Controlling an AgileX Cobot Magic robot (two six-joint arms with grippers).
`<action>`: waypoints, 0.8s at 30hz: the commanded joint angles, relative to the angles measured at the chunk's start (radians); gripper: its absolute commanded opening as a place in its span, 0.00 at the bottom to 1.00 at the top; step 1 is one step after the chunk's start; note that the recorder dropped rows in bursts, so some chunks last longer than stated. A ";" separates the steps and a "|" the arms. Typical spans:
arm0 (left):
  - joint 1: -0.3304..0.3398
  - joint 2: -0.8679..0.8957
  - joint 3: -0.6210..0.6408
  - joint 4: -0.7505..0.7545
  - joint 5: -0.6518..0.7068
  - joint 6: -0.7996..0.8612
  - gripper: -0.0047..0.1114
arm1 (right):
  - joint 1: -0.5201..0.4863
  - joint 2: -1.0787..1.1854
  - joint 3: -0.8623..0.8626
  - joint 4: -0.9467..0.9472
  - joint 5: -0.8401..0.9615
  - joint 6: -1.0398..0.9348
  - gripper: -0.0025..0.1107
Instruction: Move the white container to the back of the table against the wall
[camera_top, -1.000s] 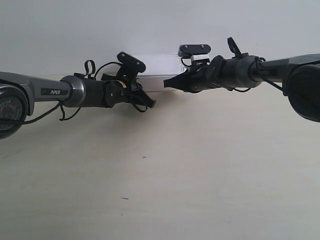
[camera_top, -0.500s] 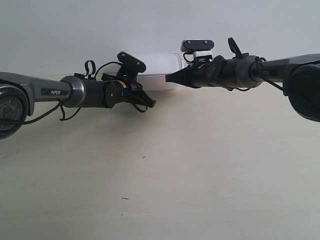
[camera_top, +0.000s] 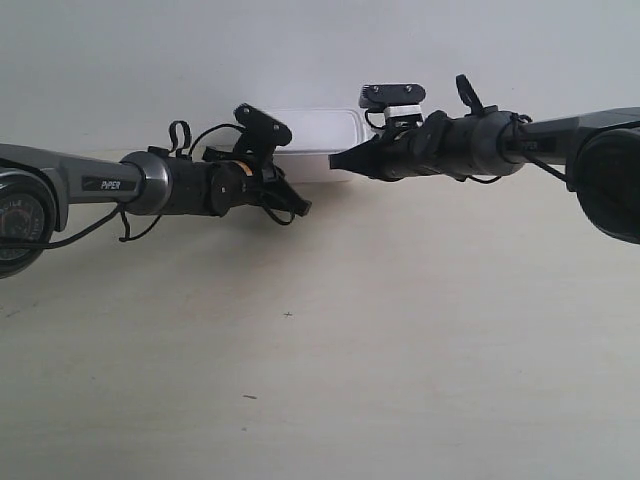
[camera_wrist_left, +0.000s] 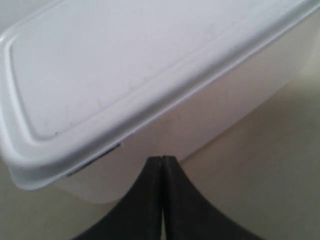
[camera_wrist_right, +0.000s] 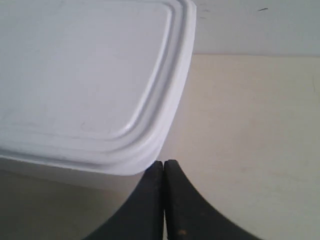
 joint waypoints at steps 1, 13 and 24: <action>0.000 -0.018 -0.001 0.001 0.004 -0.002 0.04 | 0.004 -0.003 -0.011 0.001 0.032 -0.002 0.02; 0.000 -0.020 -0.001 0.001 0.049 -0.002 0.04 | 0.004 -0.038 -0.011 -0.067 0.107 0.001 0.02; -0.002 -0.086 0.071 -0.002 0.041 -0.005 0.04 | 0.004 -0.070 -0.011 -0.340 0.250 0.198 0.02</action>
